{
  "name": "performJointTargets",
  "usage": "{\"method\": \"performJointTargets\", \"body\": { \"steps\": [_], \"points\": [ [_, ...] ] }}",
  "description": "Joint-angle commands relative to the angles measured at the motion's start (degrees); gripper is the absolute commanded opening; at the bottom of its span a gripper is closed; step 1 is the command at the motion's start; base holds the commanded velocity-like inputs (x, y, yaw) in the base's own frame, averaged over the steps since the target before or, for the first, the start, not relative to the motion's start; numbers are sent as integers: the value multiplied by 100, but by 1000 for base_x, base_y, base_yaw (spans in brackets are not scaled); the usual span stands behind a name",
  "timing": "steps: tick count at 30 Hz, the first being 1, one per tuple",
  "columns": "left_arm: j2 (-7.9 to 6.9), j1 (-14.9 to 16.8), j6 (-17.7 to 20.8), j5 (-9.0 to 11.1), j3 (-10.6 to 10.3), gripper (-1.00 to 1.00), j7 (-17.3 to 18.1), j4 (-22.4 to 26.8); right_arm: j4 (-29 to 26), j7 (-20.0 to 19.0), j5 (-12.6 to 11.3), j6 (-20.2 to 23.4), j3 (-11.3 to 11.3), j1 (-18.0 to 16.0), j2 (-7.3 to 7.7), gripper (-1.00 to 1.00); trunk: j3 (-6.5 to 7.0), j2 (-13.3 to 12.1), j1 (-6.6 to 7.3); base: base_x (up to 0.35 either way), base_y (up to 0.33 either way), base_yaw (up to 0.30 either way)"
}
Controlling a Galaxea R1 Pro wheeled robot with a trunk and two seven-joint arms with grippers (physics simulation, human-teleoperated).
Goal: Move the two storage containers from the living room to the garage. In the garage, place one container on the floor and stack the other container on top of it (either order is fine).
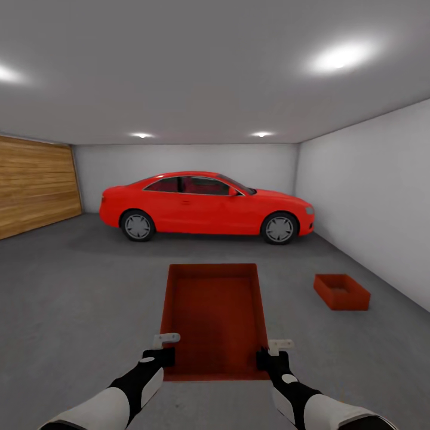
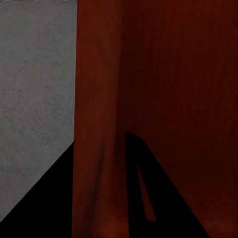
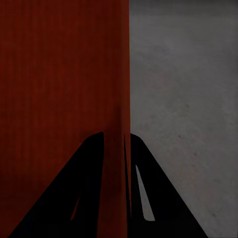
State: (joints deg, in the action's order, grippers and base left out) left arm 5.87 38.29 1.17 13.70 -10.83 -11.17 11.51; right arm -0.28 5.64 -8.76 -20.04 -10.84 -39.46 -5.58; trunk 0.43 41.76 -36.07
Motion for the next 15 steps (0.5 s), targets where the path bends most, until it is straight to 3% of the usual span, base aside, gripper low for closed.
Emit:
{"method": "performJointTargets", "body": {
  "steps": [1, 15],
  "points": [
    [-95, 3, -99, -52, 90, -100, -70, 27, 19, 8, -177, -31, 311, 0, 68, -100, -1, 2, -5, 321, 0, 0],
    [-95, 3, -99, -52, 90, -100, -70, 27, 19, 8, -170, -44, 312, 0, 57, -100, -1, 2, -5, 321, 0, 0]
  ]
}}
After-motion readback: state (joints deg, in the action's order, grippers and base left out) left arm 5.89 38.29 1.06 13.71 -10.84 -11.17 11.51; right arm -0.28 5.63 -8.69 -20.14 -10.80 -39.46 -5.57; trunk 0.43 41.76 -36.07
